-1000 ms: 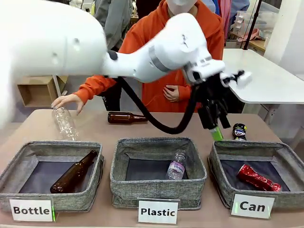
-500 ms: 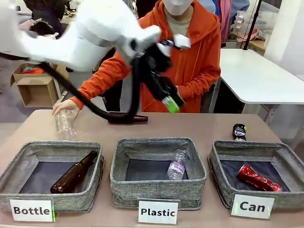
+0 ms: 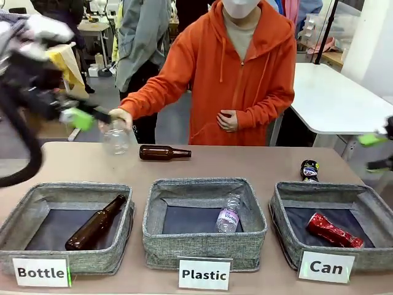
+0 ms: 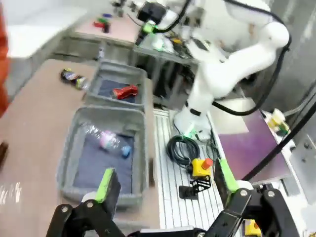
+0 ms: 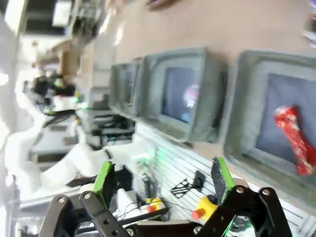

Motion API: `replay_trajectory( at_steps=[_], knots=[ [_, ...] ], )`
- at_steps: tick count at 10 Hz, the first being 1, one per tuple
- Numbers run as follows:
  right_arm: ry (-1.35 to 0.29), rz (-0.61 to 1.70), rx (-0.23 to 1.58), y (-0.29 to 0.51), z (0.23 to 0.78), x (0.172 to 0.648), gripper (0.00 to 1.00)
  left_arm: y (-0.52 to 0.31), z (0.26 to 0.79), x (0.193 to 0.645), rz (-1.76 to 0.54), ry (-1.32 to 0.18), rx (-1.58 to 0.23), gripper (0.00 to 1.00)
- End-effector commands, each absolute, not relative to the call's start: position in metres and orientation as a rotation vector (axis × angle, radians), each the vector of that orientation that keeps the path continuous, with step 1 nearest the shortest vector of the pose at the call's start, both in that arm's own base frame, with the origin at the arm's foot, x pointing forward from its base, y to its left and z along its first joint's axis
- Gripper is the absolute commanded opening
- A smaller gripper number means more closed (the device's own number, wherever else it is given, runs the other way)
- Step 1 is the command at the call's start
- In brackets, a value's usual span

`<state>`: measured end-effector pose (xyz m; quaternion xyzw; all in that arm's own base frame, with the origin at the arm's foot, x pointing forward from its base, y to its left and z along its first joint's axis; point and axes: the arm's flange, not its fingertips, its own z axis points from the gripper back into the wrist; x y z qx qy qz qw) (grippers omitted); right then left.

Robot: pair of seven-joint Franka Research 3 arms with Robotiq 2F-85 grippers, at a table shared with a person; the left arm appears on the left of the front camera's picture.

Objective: Sort the can waste into the basket.
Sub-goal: Pick up the can waste from the table and place it in the right Fabric basket.

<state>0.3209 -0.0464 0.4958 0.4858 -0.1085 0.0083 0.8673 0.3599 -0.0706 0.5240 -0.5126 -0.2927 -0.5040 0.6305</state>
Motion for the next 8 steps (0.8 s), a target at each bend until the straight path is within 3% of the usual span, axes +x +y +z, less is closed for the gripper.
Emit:
replay_trajectory(
  at_steps=[1,4,5,6,7,8],
  knots=[
    [-0.192,0.03,1.144,-0.043,0.493,0.374,1.0,0.016,0.499,0.337,-0.86,-0.884,-1.22,1.0],
    [-0.273,-0.131,1.328,-0.056,0.48,0.4,1.0,0.115,0.48,0.319,-0.659,-1.068,-1.274,1.0],
    [-0.327,-0.166,1.315,-0.064,0.479,0.398,1.0,0.135,0.471,0.324,-0.63,-1.059,-1.283,1.0],
    [-0.209,-0.081,1.264,-0.043,0.477,0.394,1.0,0.143,0.462,0.333,-0.643,-1.042,-1.299,1.0],
    [-0.209,-0.081,1.264,-0.043,0.477,0.394,1.0,0.134,0.475,0.304,-0.606,-1.028,-1.251,1.0],
    [-0.209,-0.081,1.264,-0.043,0.477,0.394,1.0,0.134,0.475,0.304,-0.606,-1.028,-1.251,1.0]
  ],
)
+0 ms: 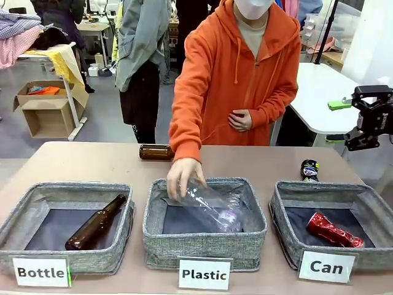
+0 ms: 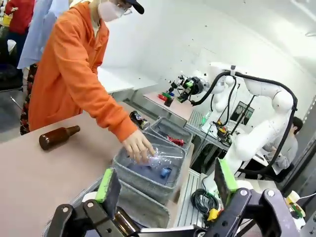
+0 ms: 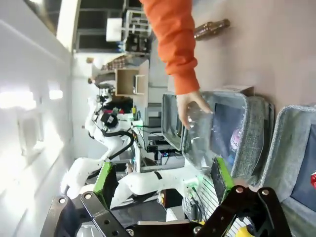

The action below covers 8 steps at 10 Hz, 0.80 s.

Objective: Sort the can waste into the basket.
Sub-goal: Pick up the can waste from the table and place it in the right Fabric basket.

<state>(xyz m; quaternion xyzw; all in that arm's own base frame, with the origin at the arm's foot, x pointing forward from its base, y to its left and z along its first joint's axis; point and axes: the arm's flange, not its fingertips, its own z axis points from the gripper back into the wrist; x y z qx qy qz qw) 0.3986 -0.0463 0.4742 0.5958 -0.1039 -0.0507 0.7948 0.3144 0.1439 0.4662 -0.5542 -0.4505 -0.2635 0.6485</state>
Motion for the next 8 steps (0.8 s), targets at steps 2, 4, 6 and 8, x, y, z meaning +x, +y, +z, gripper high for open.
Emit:
replay_trajectory(
  at_steps=[2,4,6,8],
  knots=[
    [-0.209,-0.081,1.264,-0.0432,0.4767,0.394,1.0,0.1338,0.4748,0.3039,-0.606,-1.028,-1.251,1.0],
    [-0.209,-0.081,1.264,-0.0432,0.4767,0.394,1.0,0.1338,0.4748,0.3039,-0.606,-1.028,-1.251,1.0],
    [-0.209,-0.081,1.264,-0.0432,0.4767,0.394,1.0,0.1338,0.4748,0.3039,-0.606,-1.028,-1.251,1.0],
    [-0.209,-0.081,1.264,-0.0432,0.4767,0.394,1.0,0.1338,0.4748,0.3039,-0.606,-1.028,-1.251,1.0]
  ],
)
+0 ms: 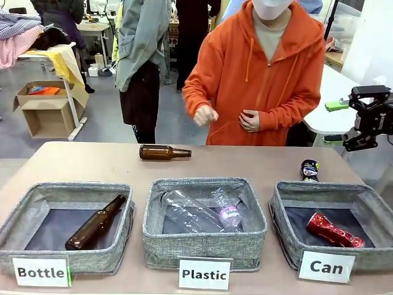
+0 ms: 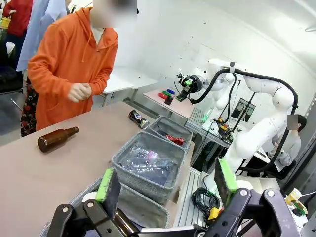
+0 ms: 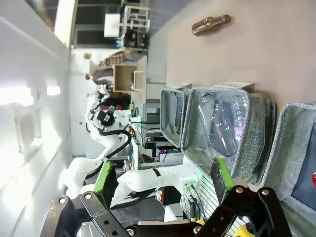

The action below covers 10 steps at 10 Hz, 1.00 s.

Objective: Sort the can waste into the basket.
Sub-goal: Pick up the can waste from the table and place it in the right Fabric basket.

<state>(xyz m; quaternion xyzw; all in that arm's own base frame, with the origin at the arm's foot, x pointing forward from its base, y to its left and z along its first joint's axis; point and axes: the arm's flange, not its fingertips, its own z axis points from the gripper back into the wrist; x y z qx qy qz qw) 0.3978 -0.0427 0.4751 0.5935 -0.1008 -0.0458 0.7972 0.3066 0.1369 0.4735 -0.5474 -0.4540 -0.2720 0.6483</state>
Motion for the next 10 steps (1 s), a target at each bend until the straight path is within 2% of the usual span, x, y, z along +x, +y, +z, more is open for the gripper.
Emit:
replay_trajectory(
  at_steps=[1,3,4,5,6,7,8,10],
  knots=[
    [-0.209,-0.081,1.264,-0.043,0.477,0.394,1.0,0.134,0.475,0.304,-0.606,-1.028,-1.251,1.0],
    [-0.216,-0.098,1.275,-0.043,0.475,0.398,1.0,0.134,0.475,0.304,-0.606,-1.028,-1.251,1.0],
    [-0.183,-0.119,0.964,-0.013,0.486,0.406,1.0,0.134,0.475,0.304,-0.606,-1.028,-1.251,1.0],
    [-0.137,-0.101,0.744,0.008,0.494,0.427,1.0,0.134,0.475,0.304,-0.606,-1.028,-1.251,1.0],
    [-0.068,-0.126,0.617,0.015,0.499,0.45,1.0,0.134,0.475,0.304,-0.606,-1.028,-1.251,1.0],
    [-0.078,-0.236,0.427,0.013,0.5,0.471,1.0,0.134,0.475,0.304,-0.606,-1.028,-1.251,1.0],
    [-0.089,-0.289,0.172,0.007,0.494,0.495,1.0,0.134,0.475,0.304,-0.606,-1.028,-1.251,1.0],
    [-0.105,-0.234,-0.087,0.001,0.477,0.523,1.0,0.134,0.475,0.304,-0.606,-1.028,-1.251,1.0]
  ],
)
